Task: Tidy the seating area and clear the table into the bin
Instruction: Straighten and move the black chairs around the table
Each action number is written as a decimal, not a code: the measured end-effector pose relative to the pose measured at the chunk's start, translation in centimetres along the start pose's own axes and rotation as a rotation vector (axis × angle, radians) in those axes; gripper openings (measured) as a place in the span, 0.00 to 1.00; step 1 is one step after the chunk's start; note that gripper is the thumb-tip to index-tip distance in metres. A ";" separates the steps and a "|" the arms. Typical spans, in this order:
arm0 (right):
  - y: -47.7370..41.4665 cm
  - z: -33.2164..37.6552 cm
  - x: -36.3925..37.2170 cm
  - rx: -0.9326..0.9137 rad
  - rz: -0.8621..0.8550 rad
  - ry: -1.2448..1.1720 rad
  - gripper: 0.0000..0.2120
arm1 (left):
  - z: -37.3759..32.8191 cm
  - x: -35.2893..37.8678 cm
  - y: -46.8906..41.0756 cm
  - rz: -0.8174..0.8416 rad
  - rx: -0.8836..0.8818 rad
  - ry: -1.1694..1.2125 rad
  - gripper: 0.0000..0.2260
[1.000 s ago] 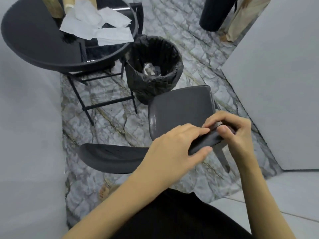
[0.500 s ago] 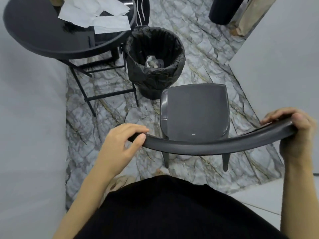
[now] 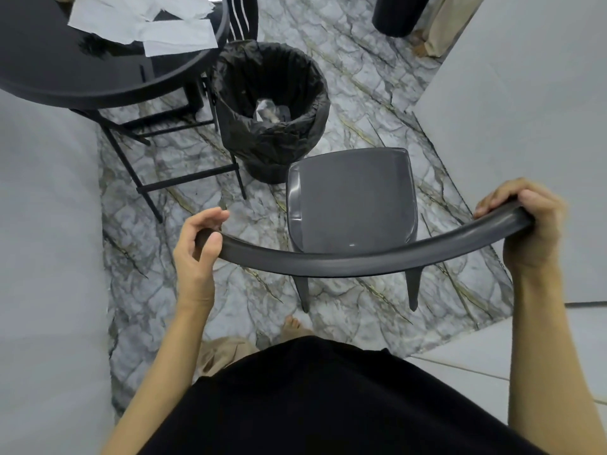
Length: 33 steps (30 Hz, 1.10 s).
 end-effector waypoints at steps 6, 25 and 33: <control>0.0 -0.2 -0.2 0.011 -0.011 -0.004 0.12 | 1.6 -0.4 -0.5 0.109 -0.116 0.182 0.23; 0.1 0.2 0.3 0.000 -0.067 0.033 0.12 | 1.8 -0.5 -0.8 0.051 -0.176 0.232 0.09; 0.1 -0.3 -0.8 0.025 -0.168 -0.016 0.12 | 1.4 0.6 -1.6 0.031 -0.177 0.275 0.05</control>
Point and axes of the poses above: each hand's wrist, its own y-axis away from the middle knuckle, its own x-axis out of the palm, z = x × y, the point moved 5 cm from there along -y, towards the middle knuckle, and after that the axes turned 3 degrees about z, right-handed, at the moved point
